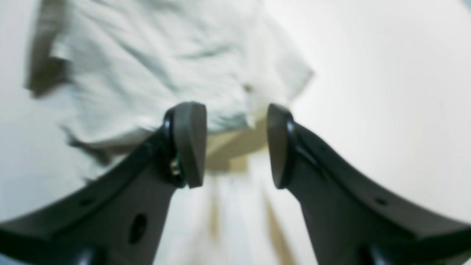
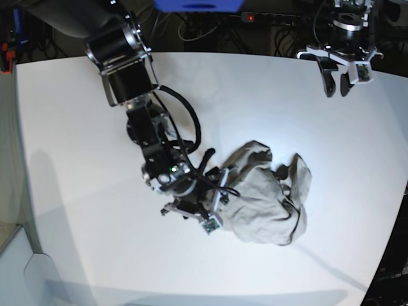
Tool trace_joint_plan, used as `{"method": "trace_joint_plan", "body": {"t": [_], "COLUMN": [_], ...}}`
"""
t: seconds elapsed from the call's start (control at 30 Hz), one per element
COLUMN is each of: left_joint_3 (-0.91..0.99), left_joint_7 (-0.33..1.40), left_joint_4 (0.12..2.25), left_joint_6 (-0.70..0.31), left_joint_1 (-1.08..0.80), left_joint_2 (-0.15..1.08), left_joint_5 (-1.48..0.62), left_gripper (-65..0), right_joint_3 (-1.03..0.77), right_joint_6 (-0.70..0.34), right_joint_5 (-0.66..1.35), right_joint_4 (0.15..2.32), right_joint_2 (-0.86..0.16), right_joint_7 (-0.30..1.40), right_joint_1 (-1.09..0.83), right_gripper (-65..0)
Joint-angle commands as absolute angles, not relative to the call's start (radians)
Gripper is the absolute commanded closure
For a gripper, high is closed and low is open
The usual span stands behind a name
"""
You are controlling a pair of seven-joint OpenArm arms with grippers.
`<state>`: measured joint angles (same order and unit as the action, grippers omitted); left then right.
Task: Layout the t-shirt on the table in an organized manner, then fold the t-shirt properly
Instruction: 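Grasp an edge of the beige t-shirt with the right gripper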
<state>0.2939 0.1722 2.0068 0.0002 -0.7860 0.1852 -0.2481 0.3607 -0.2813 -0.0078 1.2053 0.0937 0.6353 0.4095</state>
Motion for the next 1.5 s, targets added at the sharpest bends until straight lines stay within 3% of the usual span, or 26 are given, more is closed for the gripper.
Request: {"method": "trace_joint_plan", "body": {"t": [0.0, 0.93, 1.03, 1.13, 1.17, 1.33, 1.47], "left_joint_3": [0.298, 0.300, 0.300, 0.300, 0.300, 0.323, 0.346], "left_joint_7": [0.143, 0.145, 0.145, 0.145, 0.145, 0.145, 0.145], "left_joint_4": [2.026, 2.020, 2.020, 2.020, 2.020, 2.022, 2.022], "left_joint_6": [0.004, 0.004, 0.004, 0.004, 0.004, 0.004, 0.001], "left_joint_1": [-0.792, -0.779, -0.780, -0.780, -0.780, -0.785, -0.782], "left_joint_2": [0.191, 0.193, 0.193, 0.193, 0.193, 0.191, 0.179], "left_joint_5": [-0.249, -0.249, -0.249, -0.249, -0.248, -0.248, -0.248], "left_gripper": [-19.5, -19.3, -19.2, -19.2, -19.2, -19.2, -19.2], "right_joint_3": [0.361, 0.367, 0.369, 0.369, 0.369, 0.369, 0.366], "right_joint_6": [-0.297, -0.298, -0.298, -0.298, -0.298, -0.298, -0.298], "right_joint_5": [-0.001, -0.001, -0.001, -0.001, -0.001, -0.001, -0.001], "right_joint_4": [1.208, 1.158, 1.156, 1.133, 1.112, 1.187, 1.402], "right_joint_2": [0.104, 0.131, 0.143, 0.147, 0.147, 0.140, 0.097], "right_joint_7": [0.608, 0.575, 0.575, 0.562, 0.561, 0.581, 0.674], "right_joint_1": [0.453, 0.461, 0.461, 0.466, 0.469, 0.473, 0.476], "right_gripper": [-27.8, -27.4, -21.0, -2.1, 0.0, -0.1, -0.2]}}
